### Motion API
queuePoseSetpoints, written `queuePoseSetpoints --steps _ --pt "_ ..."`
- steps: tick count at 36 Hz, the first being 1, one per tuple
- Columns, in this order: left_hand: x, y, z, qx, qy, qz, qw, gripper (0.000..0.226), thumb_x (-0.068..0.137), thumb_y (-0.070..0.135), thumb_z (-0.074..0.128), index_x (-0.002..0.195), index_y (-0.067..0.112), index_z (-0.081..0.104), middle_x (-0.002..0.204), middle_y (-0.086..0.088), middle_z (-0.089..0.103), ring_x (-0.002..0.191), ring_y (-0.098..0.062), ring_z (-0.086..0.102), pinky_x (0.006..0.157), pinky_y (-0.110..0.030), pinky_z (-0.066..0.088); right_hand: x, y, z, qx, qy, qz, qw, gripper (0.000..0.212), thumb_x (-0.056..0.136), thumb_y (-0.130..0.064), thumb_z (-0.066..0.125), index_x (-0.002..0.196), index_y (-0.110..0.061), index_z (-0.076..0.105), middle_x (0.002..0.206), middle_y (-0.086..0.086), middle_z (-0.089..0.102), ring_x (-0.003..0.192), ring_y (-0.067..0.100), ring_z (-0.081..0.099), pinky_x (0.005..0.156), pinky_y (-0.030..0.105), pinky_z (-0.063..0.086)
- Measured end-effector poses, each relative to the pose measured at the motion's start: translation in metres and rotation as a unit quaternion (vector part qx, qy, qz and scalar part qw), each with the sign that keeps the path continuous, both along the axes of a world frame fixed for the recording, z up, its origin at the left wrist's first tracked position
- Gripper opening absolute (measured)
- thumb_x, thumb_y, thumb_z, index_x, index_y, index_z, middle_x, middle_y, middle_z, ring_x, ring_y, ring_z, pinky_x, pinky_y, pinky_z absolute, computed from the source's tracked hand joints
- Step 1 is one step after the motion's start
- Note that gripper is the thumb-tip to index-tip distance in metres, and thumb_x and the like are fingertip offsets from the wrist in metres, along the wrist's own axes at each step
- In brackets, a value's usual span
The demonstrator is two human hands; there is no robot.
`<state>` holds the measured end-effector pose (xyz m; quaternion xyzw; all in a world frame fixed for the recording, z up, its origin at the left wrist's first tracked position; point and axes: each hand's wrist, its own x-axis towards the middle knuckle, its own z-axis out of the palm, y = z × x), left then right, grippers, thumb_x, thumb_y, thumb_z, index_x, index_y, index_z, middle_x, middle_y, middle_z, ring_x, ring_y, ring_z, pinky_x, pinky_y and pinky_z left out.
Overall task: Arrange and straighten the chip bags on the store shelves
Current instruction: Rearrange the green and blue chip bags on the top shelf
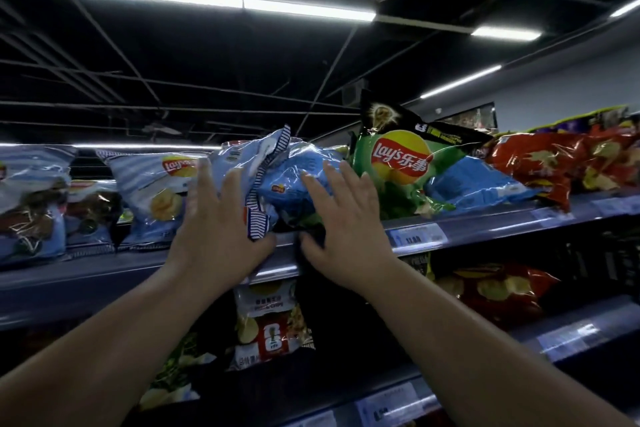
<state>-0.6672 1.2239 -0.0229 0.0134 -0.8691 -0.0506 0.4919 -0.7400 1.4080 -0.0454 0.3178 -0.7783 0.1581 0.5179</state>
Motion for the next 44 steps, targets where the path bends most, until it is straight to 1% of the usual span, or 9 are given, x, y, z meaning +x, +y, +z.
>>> queuePoseSetpoints --steps 3,9,12,20,26,31,35,39,44 --pt "0.011 -0.012 0.008 -0.017 -0.03 0.007 0.999 0.073 0.079 0.028 0.075 0.141 0.019 0.038 0.151 -0.021 0.035 0.127 -0.041 0.048 0.083 -0.039 0.044 0.012 -0.016 0.006 0.017 -0.016 0.058 0.998 0.078 0.087 -0.042 0.062 0.157 -0.021 0.032 0.164 0.015 0.026 0.152 0.035 0.017 0.123 0.052 0.012" --pt "0.044 -0.051 0.03 -0.014 0.061 -0.032 0.998 0.022 0.077 0.004 0.063 0.098 0.013 0.063 0.1 -0.007 0.063 0.09 -0.025 0.056 0.071 -0.029 0.034 0.03 -0.059 0.018 0.02 -0.072 0.179 0.981 0.057 0.088 -0.032 0.064 0.142 -0.017 0.054 0.133 0.008 0.063 0.121 0.029 0.058 0.095 0.033 0.046" --pt "0.062 -0.076 0.038 0.048 0.119 -0.042 0.991 0.021 0.085 0.005 0.058 0.101 0.018 0.064 0.096 0.002 0.062 0.082 -0.013 0.05 0.064 -0.024 0.026 0.034 -0.079 0.024 -0.019 -0.128 0.222 0.967 0.063 0.088 -0.033 0.072 0.146 -0.025 0.046 0.133 0.003 0.063 0.122 0.021 0.057 0.086 0.021 0.036" --pt "0.1 -0.126 0.063 0.142 0.212 -0.101 0.961 0.022 0.088 0.004 0.051 0.088 0.024 0.062 0.09 0.011 0.063 0.081 -0.015 0.059 0.065 -0.028 0.044 0.042 -0.138 0.049 -0.122 -0.136 0.207 0.961 0.094 0.057 -0.058 0.086 0.137 -0.034 0.041 0.124 -0.004 0.058 0.116 0.024 0.056 0.092 0.042 0.05" --pt "0.123 -0.16 0.079 0.186 0.243 -0.16 0.939 0.032 0.088 0.004 0.051 0.081 0.033 0.063 0.086 0.009 0.068 0.071 -0.013 0.062 0.067 -0.032 0.054 0.051 -0.171 0.069 -0.179 -0.28 0.441 0.834 0.148 0.037 -0.035 0.101 0.157 -0.029 0.015 0.134 -0.021 0.053 0.128 0.012 0.055 0.106 0.044 0.048" --pt "0.128 -0.192 0.093 0.286 0.238 -0.297 0.88 0.019 0.084 0.02 0.063 0.095 0.035 0.068 0.107 -0.002 0.071 0.1 -0.018 0.069 0.088 -0.041 0.059 0.052 -0.194 0.077 -0.158 -0.346 0.415 0.827 0.074 0.056 -0.021 0.098 0.118 -0.02 0.059 0.108 -0.002 0.075 0.099 0.016 0.073 0.086 0.041 0.062" --pt "0.13 -0.212 0.087 0.355 0.138 -0.324 0.866 0.103 0.063 0.05 0.089 0.146 0.044 0.029 0.144 -0.002 0.048 0.126 -0.025 0.055 0.106 -0.052 0.046 0.065 -0.212 0.078 -0.21 -0.363 0.435 0.797 0.039 0.073 -0.022 0.089 0.105 -0.013 0.068 0.092 0.003 0.079 0.072 0.014 0.076 0.056 0.028 0.059" --pt "0.126 -0.226 0.065 0.412 -0.047 -0.309 0.856 0.149 0.037 0.049 0.093 0.155 0.043 0.002 0.161 -0.011 0.028 0.132 -0.034 0.049 0.108 -0.055 0.043 0.077 -0.224 0.071 -0.184 -0.421 0.451 0.765 0.041 0.078 -0.038 0.082 0.109 -0.014 0.071 0.096 -0.001 0.08 0.08 0.01 0.075 0.067 0.024 0.057" --pt "0.111 -0.247 0.05 0.343 -0.137 -0.235 0.899 0.055 0.06 0.037 0.093 0.106 0.031 0.063 0.1 0.002 0.077 0.093 -0.021 0.074 0.09 -0.046 0.058 0.074 -0.227 0.066 -0.052 -0.492 0.42 0.76 0.074 0.059 -0.034 0.093 0.125 -0.019 0.063 0.114 -0.001 0.076 0.11 0.021 0.07 0.103 0.042 0.051"
